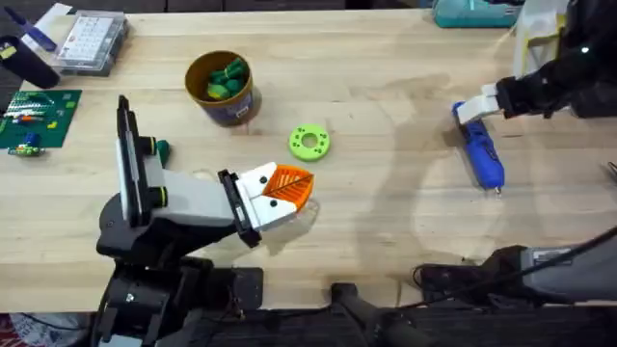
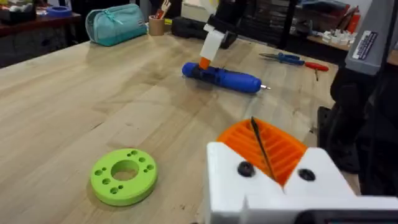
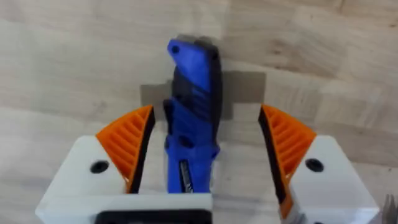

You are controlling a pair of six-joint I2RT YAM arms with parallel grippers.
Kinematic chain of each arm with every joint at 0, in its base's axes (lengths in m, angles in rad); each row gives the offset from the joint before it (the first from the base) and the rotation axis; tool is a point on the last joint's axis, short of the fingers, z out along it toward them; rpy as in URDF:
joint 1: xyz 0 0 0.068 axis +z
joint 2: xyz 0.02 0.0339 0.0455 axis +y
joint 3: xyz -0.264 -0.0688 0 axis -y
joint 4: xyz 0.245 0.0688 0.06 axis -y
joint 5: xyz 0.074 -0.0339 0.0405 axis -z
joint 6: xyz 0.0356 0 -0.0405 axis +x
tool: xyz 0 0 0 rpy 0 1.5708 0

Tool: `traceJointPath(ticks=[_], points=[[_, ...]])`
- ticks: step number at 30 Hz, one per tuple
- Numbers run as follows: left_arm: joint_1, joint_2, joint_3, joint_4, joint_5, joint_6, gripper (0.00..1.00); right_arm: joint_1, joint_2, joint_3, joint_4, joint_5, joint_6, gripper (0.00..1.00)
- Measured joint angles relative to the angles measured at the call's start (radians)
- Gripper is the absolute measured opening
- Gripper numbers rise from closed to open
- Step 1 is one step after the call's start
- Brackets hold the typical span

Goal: Pick up the gripper from the table and insert it into the empty holder that is missing its gripper. Then pick up a screw, insert it into the mounting hole, and use the screwdriver to tighten it. Finally, clean up the table by picking up the vegetable and placing it into the bucket.

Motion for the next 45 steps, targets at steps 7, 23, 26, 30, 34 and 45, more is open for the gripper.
traceJointPath(ticks=[7,23,26,30,34,45], points=[[0.0,0.0,0.0,0.0,0.0,0.0,0.019,0.0,0.067,-0.002,0.069,-0.002,-0.004,0.978],[0.0,0.0,0.0,0.0,0.0,0.0,0.019,0.039,0.063,-0.147,0.228,0.015,-0.025,0.978],[0.0,0.0,0.0,0.0,0.0,0.0,0.019,0.039,0.063,-0.149,0.234,0.015,-0.025,0.978],[0.0,0.0,0.0,0.0,0.0,0.0,0.019,0.039,0.062,-0.15,0.246,0.01,-0.036,0.73],[0.0,0.0,0.0,0.0,0.0,0.0,0.019,0.039,0.065,-0.153,0.269,0.012,-0.038,0.122],[0.0,0.0,0.0,0.0,0.0,0.0,0.019,0.04,0.066,-0.153,0.26,0.012,-0.044,0.027]])
